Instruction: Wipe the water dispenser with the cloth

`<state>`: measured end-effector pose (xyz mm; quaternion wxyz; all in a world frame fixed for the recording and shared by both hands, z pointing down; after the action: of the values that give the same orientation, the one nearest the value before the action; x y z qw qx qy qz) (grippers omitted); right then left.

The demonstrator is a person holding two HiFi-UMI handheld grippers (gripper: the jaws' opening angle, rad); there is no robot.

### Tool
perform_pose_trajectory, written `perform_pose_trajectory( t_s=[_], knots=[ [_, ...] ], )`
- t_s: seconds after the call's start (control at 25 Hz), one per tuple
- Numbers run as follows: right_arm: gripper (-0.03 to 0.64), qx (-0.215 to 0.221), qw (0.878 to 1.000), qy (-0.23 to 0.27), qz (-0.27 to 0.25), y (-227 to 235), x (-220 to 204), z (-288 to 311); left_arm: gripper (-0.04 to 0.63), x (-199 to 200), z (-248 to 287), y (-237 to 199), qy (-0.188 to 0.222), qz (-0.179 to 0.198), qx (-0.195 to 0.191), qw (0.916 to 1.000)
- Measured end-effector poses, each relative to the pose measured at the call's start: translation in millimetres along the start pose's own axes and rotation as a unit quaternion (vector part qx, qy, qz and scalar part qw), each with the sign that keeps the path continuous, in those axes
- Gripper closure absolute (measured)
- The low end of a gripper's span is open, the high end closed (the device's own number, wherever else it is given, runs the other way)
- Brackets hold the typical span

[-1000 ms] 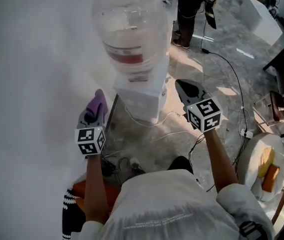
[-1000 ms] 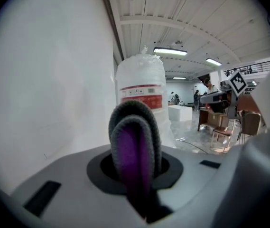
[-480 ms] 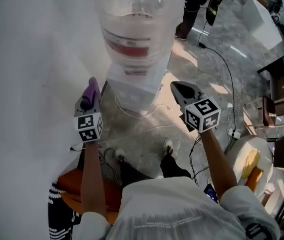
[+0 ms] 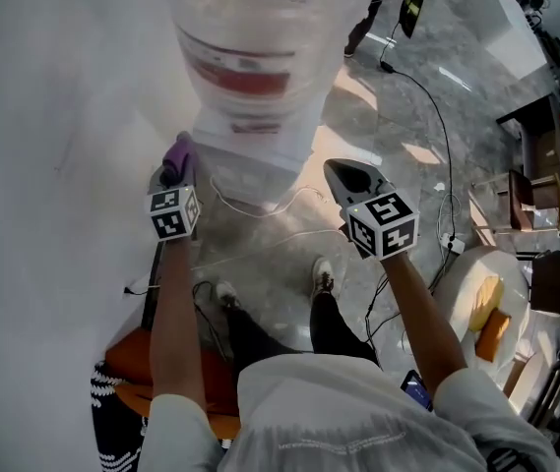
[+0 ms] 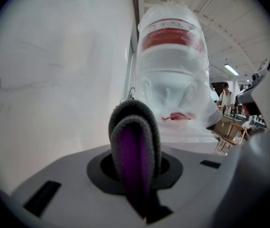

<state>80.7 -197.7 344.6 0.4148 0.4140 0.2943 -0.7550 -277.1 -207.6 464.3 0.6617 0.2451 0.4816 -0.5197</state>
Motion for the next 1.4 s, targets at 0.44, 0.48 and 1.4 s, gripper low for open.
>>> perform_pose_trajectory(
  t_s=[0.44, 0.48, 1.4],
  knots=[
    [0.601, 0.010, 0.999, -0.035, 0.022, -6, -34, 0, 0.529, -13, 41, 8, -0.022, -0.028, -0.010, 0.9993],
    [0.601, 0.011, 0.999, -0.034, 0.023, -5, -34, -1, 0.529, -13, 41, 9, -0.021, -0.037, -0.007, 0.9991],
    [0.601, -0.007, 0.998, -0.045, 0.052, 16, -59, -23, 0.529, -41, 68, 102, -0.054, -0.042, -0.099, 0.9927]
  ],
)
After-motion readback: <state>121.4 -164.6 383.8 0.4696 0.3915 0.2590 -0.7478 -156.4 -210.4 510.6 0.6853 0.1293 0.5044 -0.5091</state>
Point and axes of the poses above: the fingertips, and each gripper's own axes: z forward along the fingers, y to its right, x out of its top, the point moved 10 cm from there along -z, backward along the fingers, and after that the axes turned 15 degrees about -x, right-handed, at the moved point
